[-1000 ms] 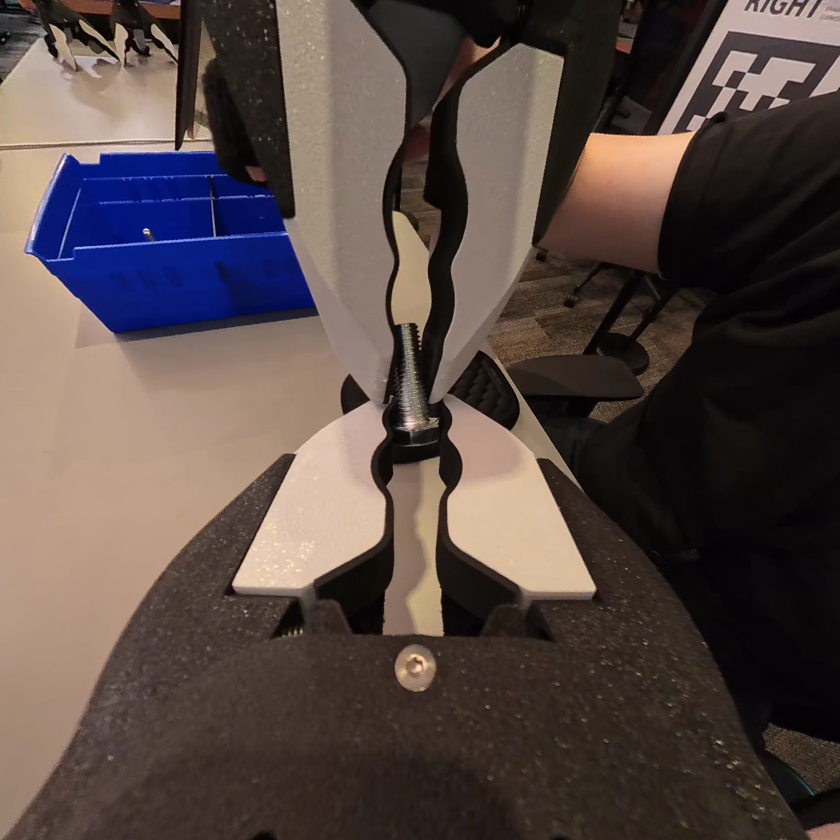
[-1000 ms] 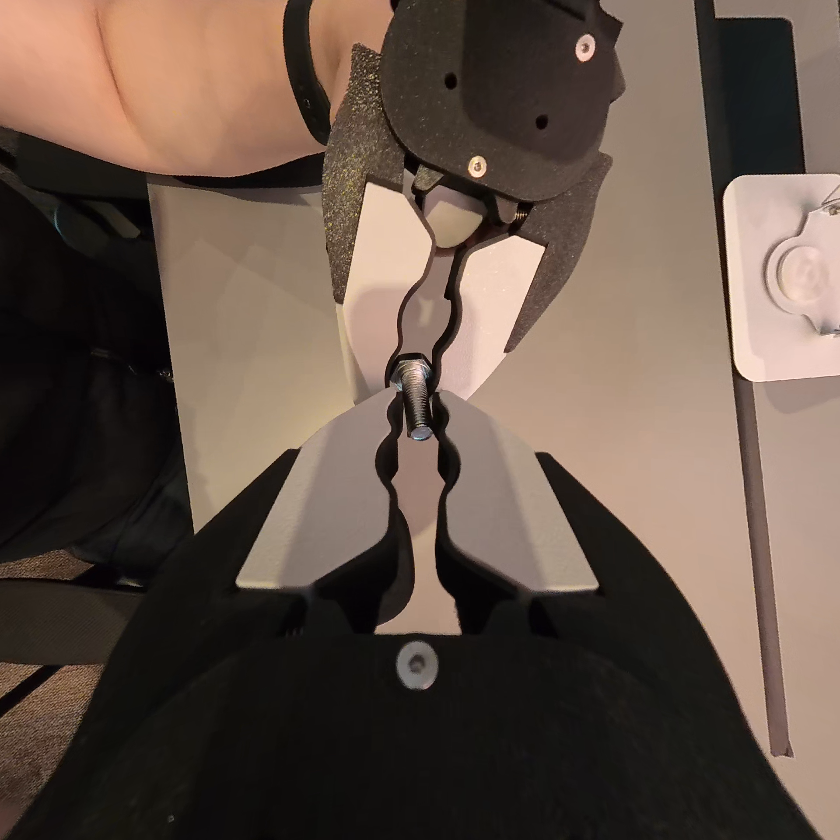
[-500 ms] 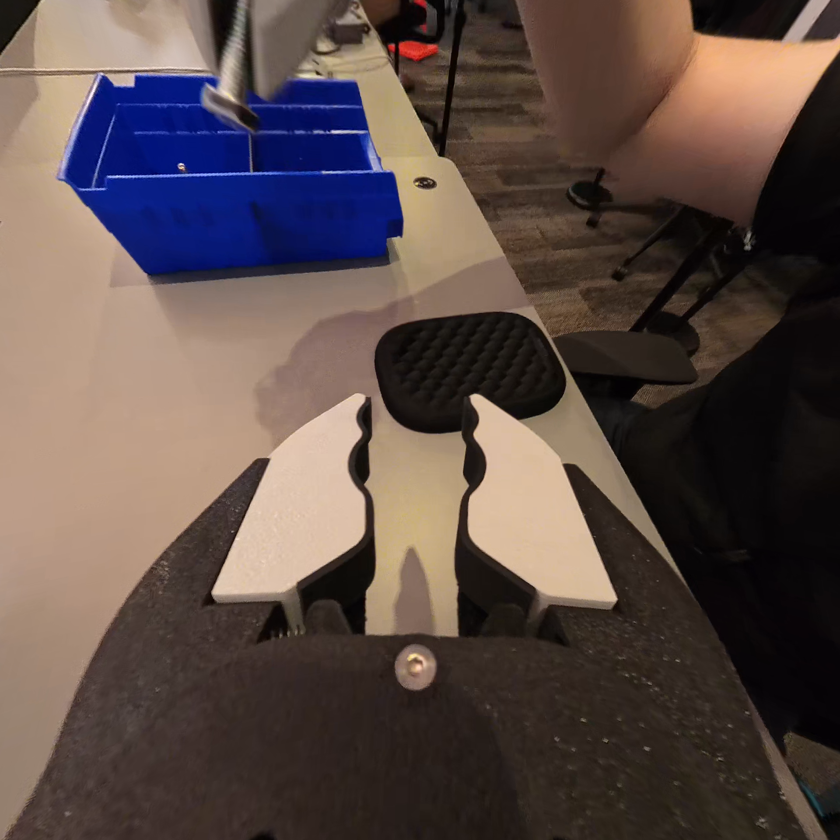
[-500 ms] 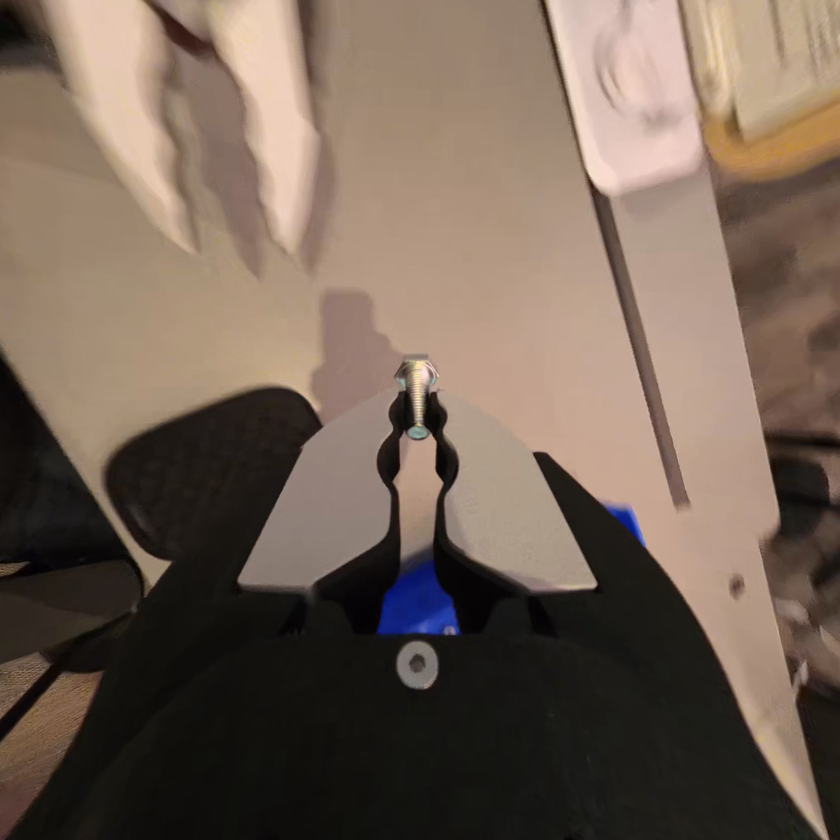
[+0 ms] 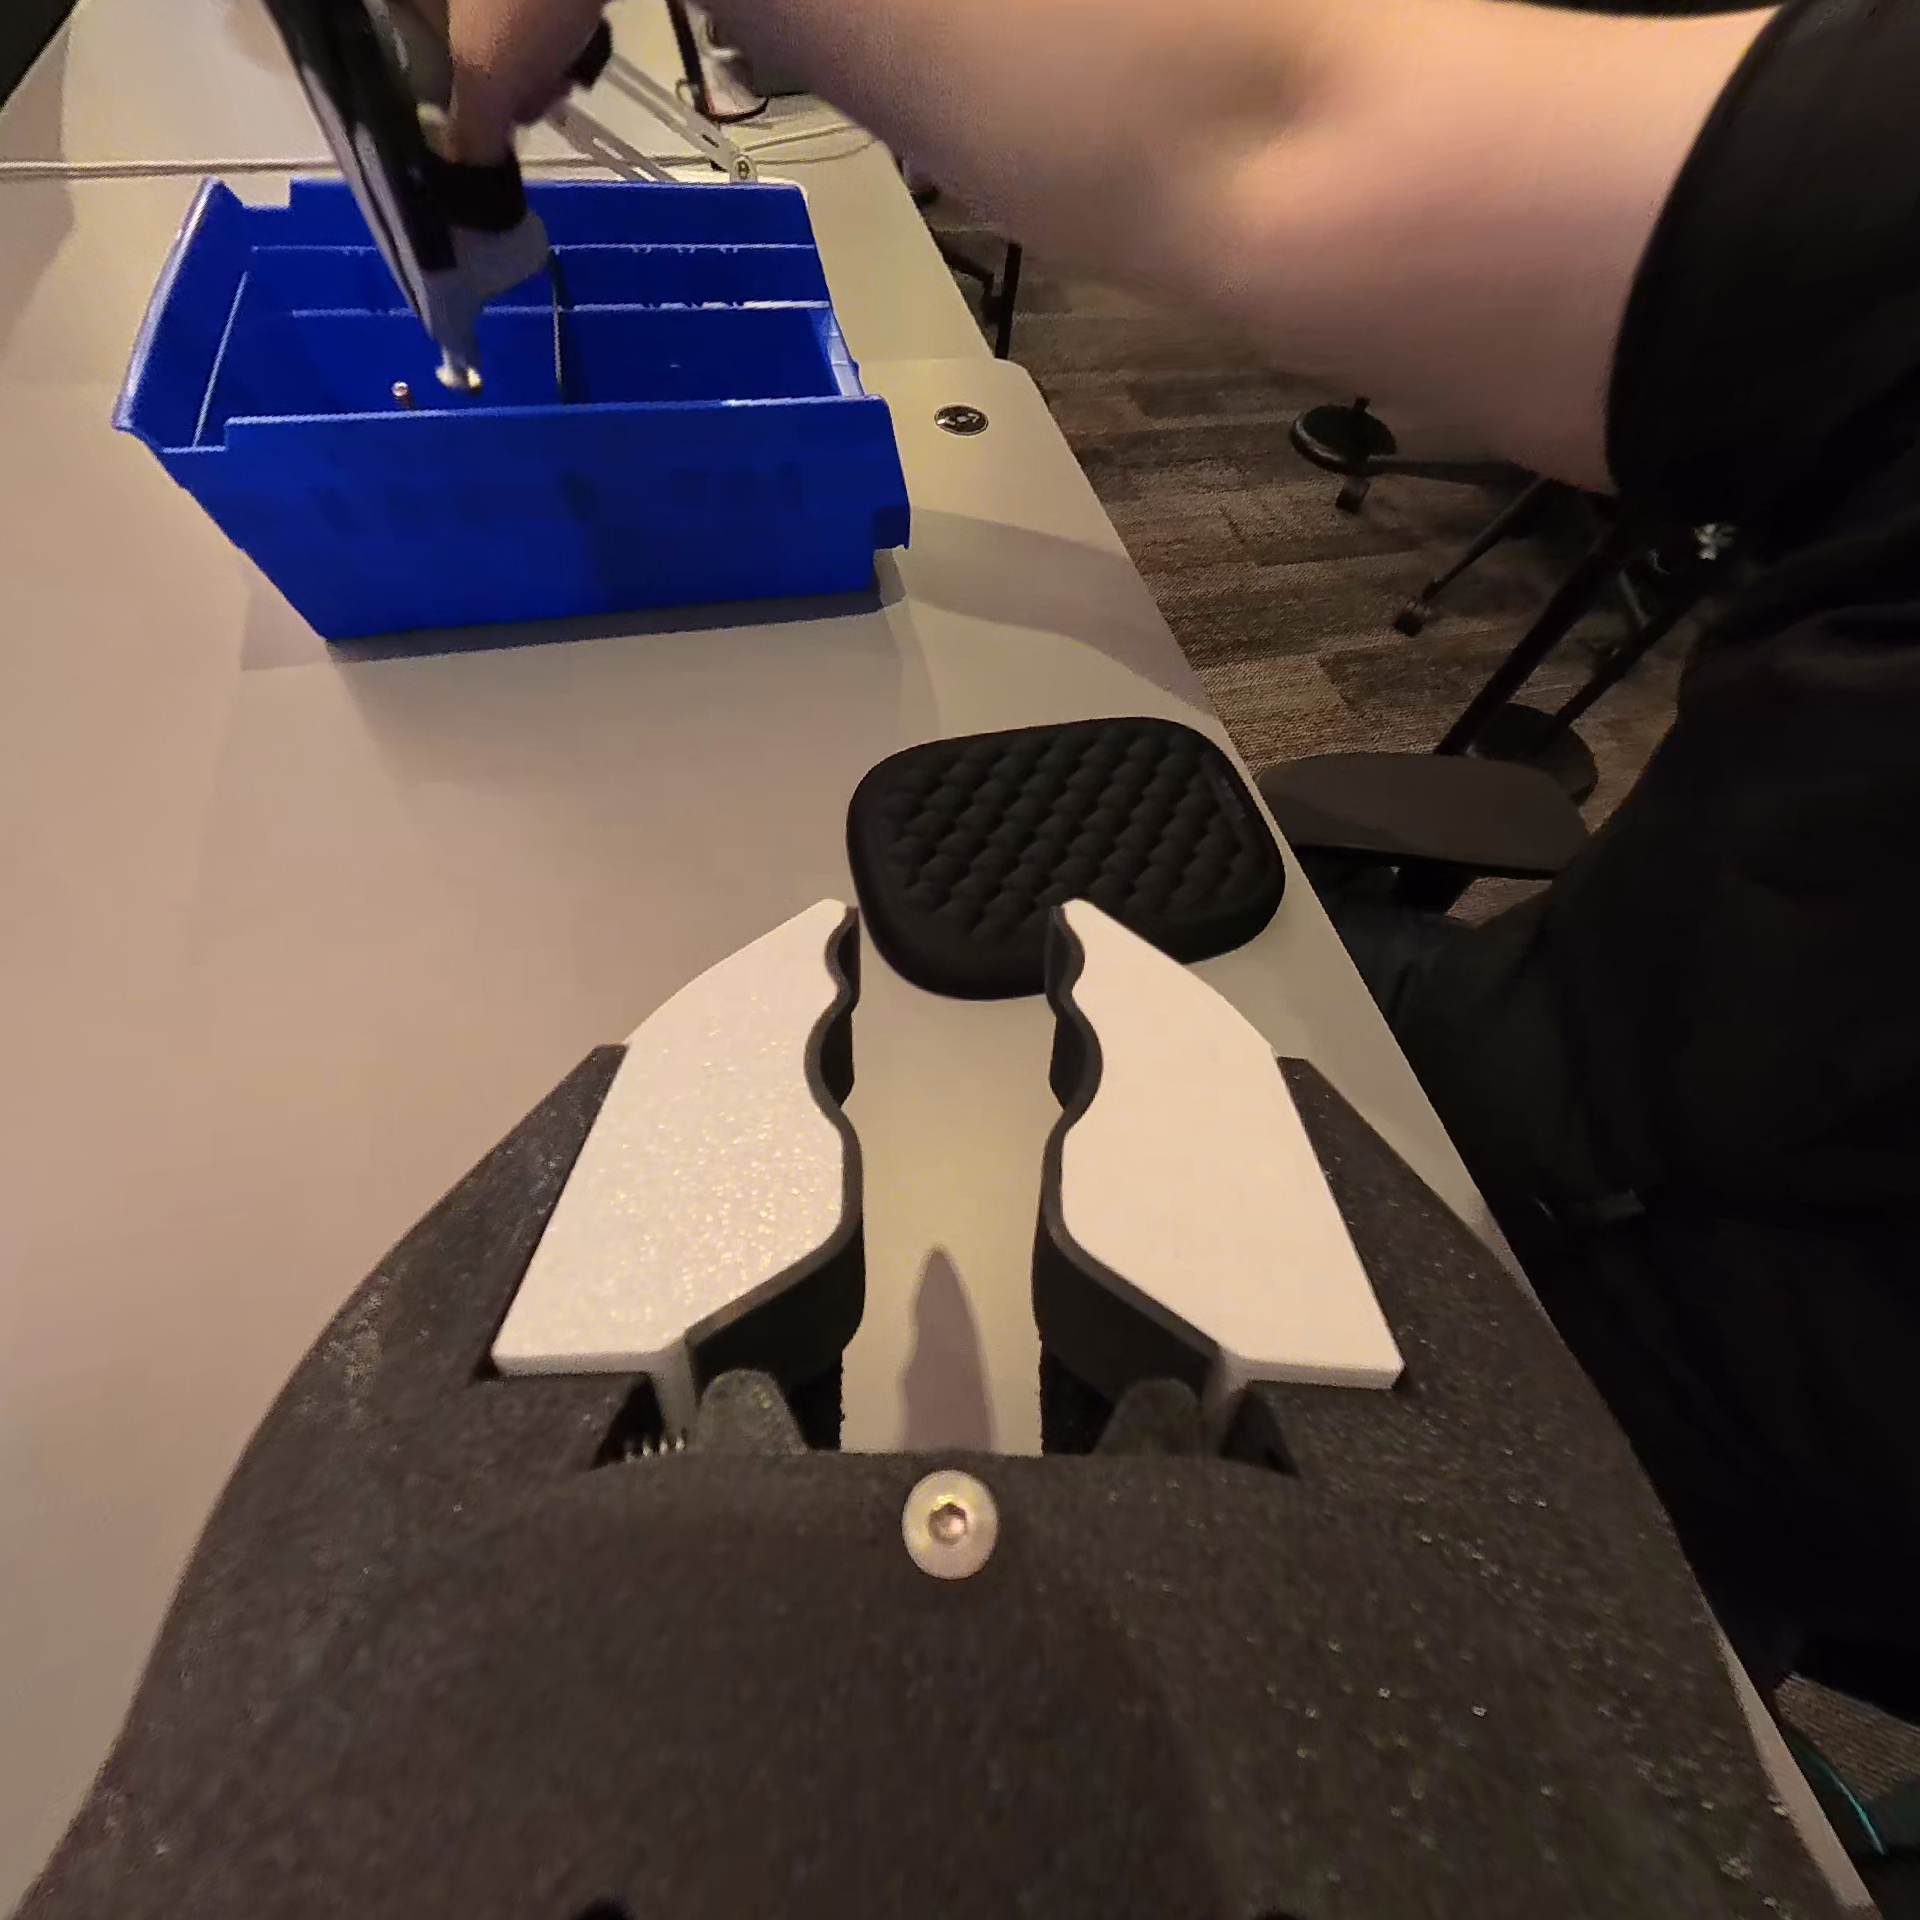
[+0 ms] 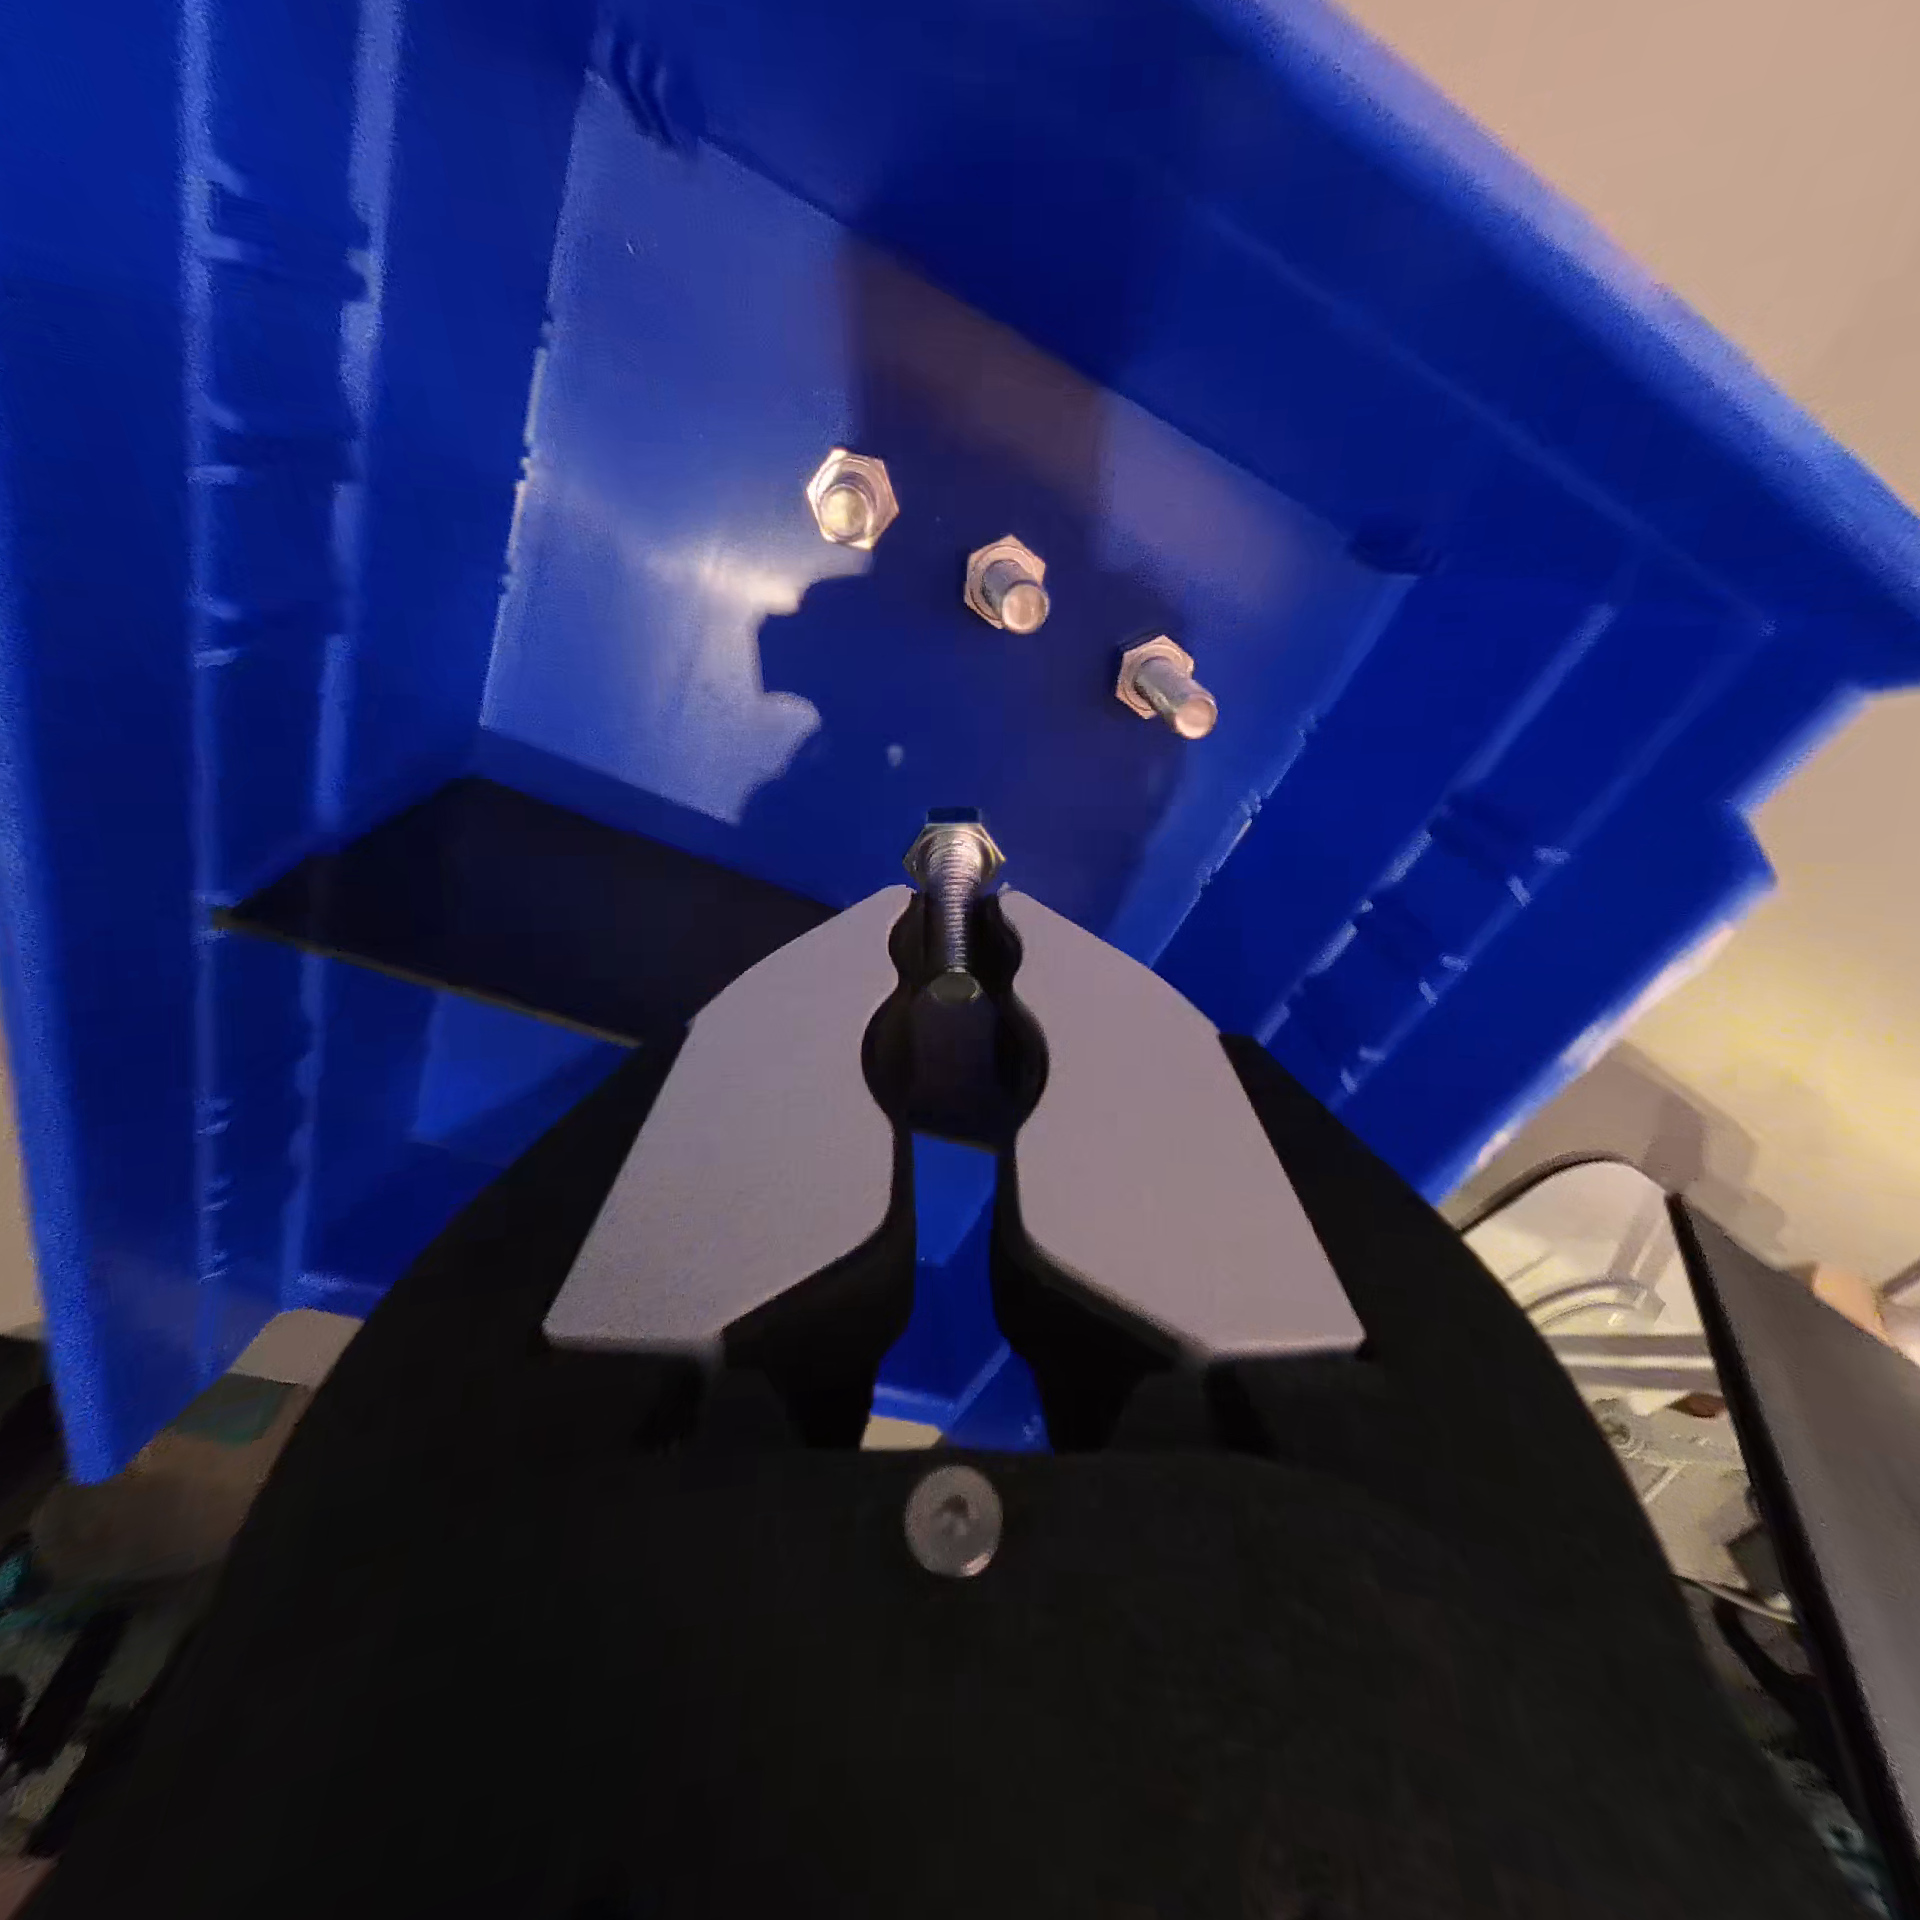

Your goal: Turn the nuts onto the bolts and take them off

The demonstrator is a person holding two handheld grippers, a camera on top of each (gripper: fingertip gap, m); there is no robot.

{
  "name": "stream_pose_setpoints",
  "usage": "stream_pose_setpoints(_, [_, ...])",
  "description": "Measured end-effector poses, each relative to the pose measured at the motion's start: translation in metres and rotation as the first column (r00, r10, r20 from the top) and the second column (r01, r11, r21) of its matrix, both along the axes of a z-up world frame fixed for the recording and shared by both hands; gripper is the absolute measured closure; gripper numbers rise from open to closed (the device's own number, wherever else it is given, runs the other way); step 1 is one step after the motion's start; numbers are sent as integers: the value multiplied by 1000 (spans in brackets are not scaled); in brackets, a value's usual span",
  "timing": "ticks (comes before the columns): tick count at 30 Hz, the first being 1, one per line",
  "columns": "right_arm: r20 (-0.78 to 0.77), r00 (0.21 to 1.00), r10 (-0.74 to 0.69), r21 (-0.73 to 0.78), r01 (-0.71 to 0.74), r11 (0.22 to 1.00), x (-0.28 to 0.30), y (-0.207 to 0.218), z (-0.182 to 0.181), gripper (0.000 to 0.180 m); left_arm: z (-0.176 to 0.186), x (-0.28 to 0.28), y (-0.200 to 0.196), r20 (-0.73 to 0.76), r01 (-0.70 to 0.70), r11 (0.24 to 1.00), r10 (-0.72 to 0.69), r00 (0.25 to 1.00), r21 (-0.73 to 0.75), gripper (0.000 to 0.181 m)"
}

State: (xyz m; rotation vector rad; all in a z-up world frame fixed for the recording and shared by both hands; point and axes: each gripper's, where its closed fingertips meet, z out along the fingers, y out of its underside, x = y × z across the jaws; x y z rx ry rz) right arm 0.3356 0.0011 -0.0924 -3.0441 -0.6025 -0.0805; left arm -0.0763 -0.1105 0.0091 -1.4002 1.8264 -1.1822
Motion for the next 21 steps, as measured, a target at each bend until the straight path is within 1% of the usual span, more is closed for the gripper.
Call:
stream_pose_setpoints(4, [81,993,84,-104,-76,992,8,1,-26,170,1,3,-4,2,12,1000,-12,1000,-9,148])
stream_pose_setpoints(6, [80,991,111,-130,-100,986,7,2,-34,170,1,2,-4,0,13,1000,-13,1000,3,148])
stream_pose_setpoints(13, [27,992,123,-124,-119,985,2,11,-49,169,4,1,-4,12,8,1000,-8,1000,5,149])
stream_pose_setpoints(20, [6,994,108,-115,-106,988,0,10,-53,169,8,0,-4,28,10,1000,-10,1000,-8,150])
stream_pose_setpoints(21, [6,995,103,-111,-101,989,0,10,-52,167,9,0,-4,30,11,1000,-10,999,-9,150])
